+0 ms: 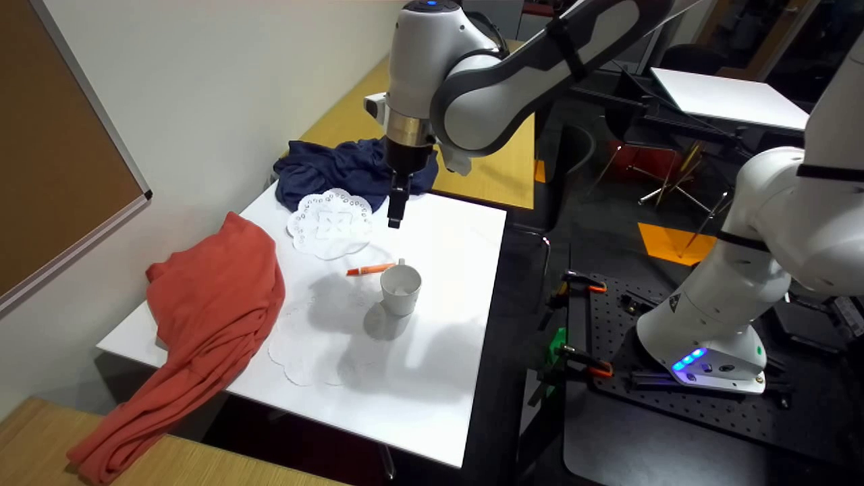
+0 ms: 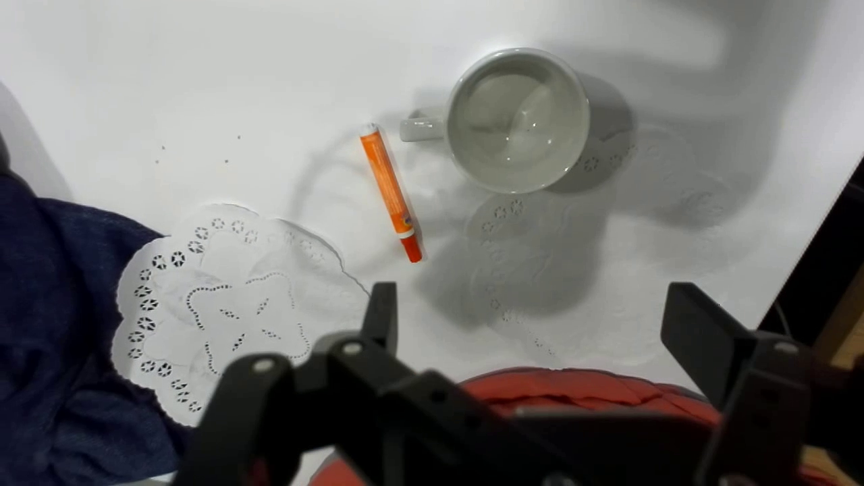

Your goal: Put the marker in the mug

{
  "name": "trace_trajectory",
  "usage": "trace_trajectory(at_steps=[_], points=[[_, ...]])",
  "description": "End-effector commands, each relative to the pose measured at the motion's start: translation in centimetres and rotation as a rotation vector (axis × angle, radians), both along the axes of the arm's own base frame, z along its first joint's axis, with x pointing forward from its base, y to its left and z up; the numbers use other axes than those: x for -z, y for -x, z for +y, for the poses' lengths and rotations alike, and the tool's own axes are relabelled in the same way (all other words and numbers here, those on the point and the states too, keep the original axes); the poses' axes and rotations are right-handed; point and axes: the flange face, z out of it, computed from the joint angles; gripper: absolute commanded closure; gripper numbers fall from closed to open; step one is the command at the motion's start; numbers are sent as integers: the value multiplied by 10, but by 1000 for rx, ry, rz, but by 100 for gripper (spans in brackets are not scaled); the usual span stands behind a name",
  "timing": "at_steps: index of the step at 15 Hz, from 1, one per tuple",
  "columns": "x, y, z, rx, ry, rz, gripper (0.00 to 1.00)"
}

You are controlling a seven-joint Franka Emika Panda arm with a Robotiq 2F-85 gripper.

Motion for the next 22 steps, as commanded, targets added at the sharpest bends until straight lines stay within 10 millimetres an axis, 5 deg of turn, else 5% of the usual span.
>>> trace_trajectory(at_steps=[1, 12, 22], points=[[4, -8, -2, -14, -2, -19, 0], [76, -57, -26, -48, 14, -22, 0], [153, -79, -21, -44, 34, 31, 0]])
